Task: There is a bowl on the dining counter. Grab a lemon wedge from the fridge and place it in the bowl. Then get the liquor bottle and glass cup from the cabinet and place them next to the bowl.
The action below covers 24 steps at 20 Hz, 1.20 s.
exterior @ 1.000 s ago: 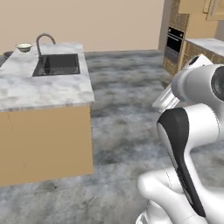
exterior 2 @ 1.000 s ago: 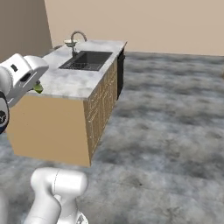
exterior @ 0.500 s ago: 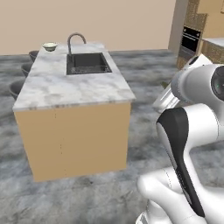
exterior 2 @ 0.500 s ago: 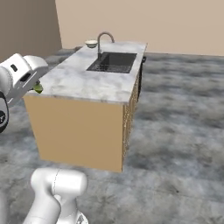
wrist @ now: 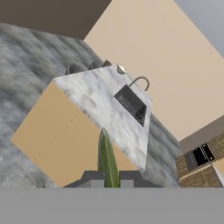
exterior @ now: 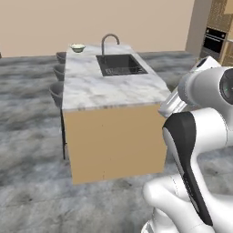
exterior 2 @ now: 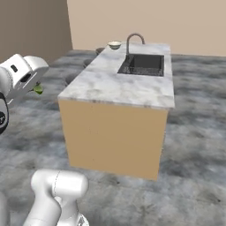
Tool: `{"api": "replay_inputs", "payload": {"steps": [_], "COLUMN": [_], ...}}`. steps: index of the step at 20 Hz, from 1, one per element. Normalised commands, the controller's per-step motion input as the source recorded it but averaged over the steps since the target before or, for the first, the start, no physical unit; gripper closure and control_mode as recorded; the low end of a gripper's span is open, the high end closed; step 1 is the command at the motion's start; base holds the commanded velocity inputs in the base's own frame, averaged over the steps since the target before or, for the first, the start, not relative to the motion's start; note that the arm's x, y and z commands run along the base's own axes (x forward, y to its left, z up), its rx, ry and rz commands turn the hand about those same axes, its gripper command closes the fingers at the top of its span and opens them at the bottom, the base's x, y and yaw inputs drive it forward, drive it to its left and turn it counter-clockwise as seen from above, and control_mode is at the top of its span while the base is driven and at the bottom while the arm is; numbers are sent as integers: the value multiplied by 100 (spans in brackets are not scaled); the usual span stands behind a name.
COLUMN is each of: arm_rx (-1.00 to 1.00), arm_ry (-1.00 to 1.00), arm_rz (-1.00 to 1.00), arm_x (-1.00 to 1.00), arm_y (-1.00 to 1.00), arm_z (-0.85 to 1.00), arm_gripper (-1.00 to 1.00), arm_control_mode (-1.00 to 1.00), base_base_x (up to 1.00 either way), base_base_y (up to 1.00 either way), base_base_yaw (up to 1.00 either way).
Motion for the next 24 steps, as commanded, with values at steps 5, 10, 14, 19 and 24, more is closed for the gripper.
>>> {"api": "replay_inputs", "payload": {"steps": [5, 10, 14, 19, 24], "arm_rx": [0, 0, 0, 0, 0], "arm_ry": [0, 0, 0, 0, 0], "arm_rz": [0, 0, 0, 0, 0], "arm_x": [0, 0, 0, 0, 0], "arm_y": [0, 0, 0, 0, 0], "arm_z": [0, 0, 0, 0, 0], "arm_gripper": [100, 100, 100, 100, 100], "arm_control_mode": [100, 100, 100, 100, 100], "base_base_x": [25, 43, 87, 100, 100], "base_base_y": [100, 100, 100, 97, 100], "base_base_yaw": [0, 0, 0, -7, -15]}}
